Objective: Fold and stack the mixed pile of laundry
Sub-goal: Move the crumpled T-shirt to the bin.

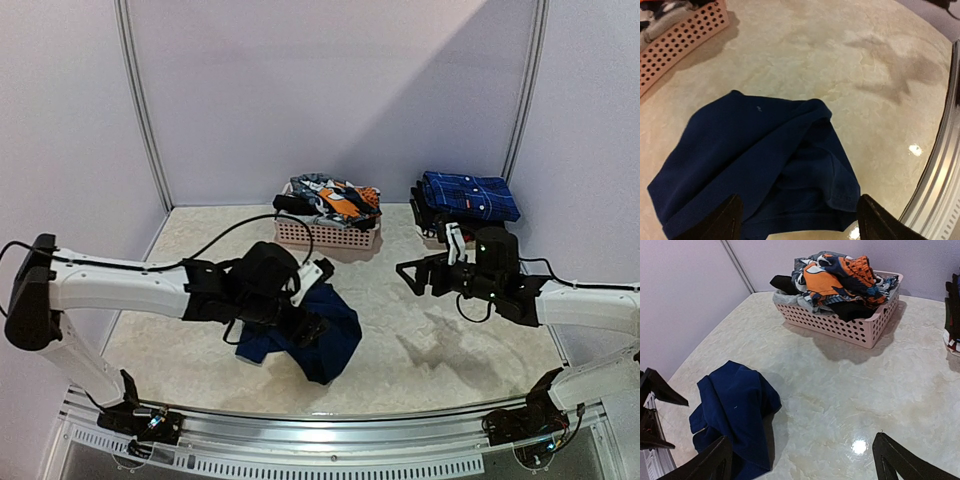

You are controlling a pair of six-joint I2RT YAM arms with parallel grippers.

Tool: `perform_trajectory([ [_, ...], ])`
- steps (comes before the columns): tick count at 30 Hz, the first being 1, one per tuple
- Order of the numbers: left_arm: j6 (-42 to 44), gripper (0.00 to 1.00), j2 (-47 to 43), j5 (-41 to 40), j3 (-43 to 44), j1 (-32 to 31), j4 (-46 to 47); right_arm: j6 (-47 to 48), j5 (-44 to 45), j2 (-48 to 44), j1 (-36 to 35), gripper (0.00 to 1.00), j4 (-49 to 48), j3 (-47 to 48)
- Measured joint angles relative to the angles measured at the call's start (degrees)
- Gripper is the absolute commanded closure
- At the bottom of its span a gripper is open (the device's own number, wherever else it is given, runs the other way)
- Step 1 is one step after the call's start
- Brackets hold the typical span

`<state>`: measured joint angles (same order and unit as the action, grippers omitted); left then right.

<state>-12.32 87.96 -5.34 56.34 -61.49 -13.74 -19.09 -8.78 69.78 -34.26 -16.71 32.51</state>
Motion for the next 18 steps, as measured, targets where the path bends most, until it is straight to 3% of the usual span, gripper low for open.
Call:
perform_trajectory([
  [8, -3.98, 0.24, -11.43, -10.27, -5.92, 1.22, -4.24, 1.53, -2.99, 5.29, -5.16, 0.03, 0.39, 2.01],
  [18, -9.62, 0.31, -13.22, -13.42, -13.94, 3.80, -8.59, 8.61, 0.13, 15.02, -19.61, 0.03, 5.46, 12.13],
])
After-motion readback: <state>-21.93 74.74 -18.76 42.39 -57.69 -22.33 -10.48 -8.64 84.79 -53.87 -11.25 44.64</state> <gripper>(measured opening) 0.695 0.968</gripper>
